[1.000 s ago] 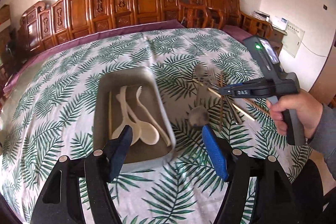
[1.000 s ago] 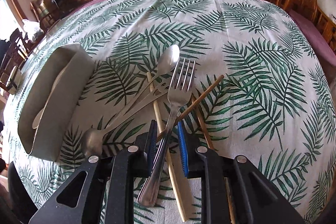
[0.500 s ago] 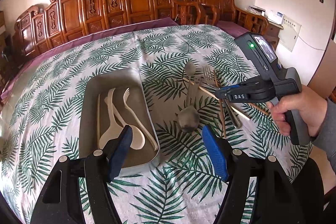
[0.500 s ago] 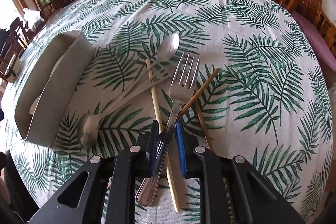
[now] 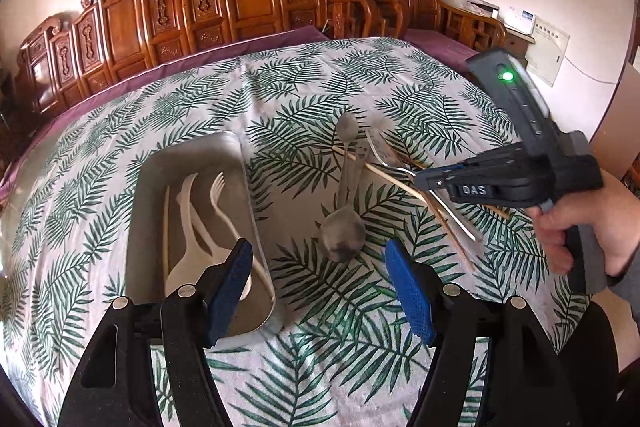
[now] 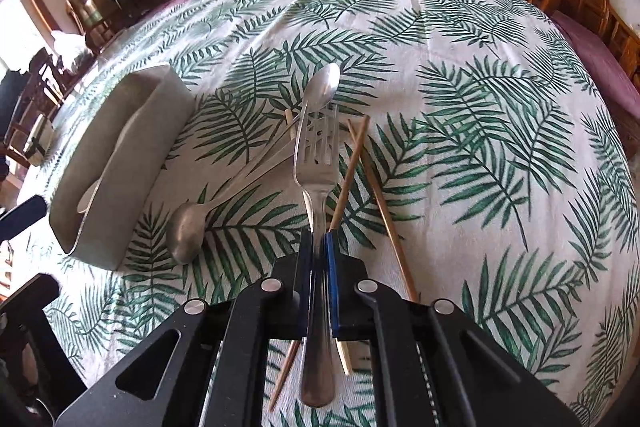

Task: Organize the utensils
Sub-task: 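Grasp a metal fork with the right tool while the left tool reaches toward the chopsticks, then grasp a wooden chopstick with the left tool while the right tool holds the metal fork, then lower the chopstick into the grey tray with the left tool while the right tool carries the fork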

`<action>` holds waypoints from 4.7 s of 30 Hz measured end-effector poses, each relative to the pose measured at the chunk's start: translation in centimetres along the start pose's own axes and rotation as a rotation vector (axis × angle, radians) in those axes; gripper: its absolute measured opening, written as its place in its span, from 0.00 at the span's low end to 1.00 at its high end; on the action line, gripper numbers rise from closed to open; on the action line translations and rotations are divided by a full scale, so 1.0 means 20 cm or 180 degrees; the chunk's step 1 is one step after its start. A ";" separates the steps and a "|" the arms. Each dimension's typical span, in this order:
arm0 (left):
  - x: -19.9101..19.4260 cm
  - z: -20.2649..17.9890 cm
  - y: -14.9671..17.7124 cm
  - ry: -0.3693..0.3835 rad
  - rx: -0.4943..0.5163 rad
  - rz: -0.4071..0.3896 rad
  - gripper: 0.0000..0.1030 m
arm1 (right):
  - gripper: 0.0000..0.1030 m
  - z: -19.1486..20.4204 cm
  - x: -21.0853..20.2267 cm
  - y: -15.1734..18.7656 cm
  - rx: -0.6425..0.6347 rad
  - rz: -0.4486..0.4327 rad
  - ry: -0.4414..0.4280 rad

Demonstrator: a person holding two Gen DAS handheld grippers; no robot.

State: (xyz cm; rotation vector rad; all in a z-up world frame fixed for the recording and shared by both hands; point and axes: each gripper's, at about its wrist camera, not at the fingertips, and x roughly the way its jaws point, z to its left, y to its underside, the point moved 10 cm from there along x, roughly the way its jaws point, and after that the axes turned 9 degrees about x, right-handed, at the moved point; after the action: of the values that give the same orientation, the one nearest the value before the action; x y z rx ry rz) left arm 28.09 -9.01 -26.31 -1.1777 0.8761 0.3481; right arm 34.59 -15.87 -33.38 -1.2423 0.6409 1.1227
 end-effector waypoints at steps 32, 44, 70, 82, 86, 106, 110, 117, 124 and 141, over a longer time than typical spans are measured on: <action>0.51 -0.46 -0.15 0.0372 0.0055 0.0422 0.35 | 0.08 -0.36 -0.27 0.21 0.0355 -0.0238 -0.0102; 0.58 -0.49 -0.14 0.0481 -0.0087 0.0558 0.26 | 0.08 -0.38 -0.27 0.22 0.0334 -0.0235 -0.0081; 0.36 -0.31 -0.13 0.0257 -0.0043 0.0413 0.04 | 0.08 -0.27 -0.31 0.21 0.0140 -0.0284 -0.0056; 0.07 -0.11 -0.12 0.0090 -0.0135 0.0164 0.04 | 0.08 -0.10 -0.38 0.19 -0.0085 -0.0371 -0.0112; 0.00 -0.02 -0.12 0.0013 -0.0169 0.0103 0.04 | 0.08 -0.04 -0.38 0.20 -0.0126 -0.0350 -0.0170; 0.03 0.52 -0.01 -0.0318 -0.0461 0.0140 0.04 | 0.08 0.30 -0.29 0.14 -0.0368 -0.0282 -0.0214; 0.08 0.59 0.00 -0.0307 -0.0527 0.0168 0.04 | 0.08 0.37 -0.30 0.10 -0.0399 -0.0301 -0.0229; 0.14 0.62 0.03 -0.0254 -0.0569 0.0206 0.04 | 0.08 0.46 -0.30 0.04 -0.0437 -0.0314 -0.0249; 0.15 0.62 0.08 -0.0178 -0.0601 0.0223 0.04 | 0.08 0.59 -0.27 0.00 -0.0502 -0.0304 -0.0290; -0.08 0.72 0.14 -0.0211 -0.0602 0.0042 0.06 | 0.08 0.86 -0.20 -0.04 -0.0613 -0.0290 -0.0403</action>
State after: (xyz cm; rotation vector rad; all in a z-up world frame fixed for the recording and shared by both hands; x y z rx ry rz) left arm 31.15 5.41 -25.39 -1.3273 0.8064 0.4864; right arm 30.81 -0.61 -25.10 -1.3379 0.3838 1.1970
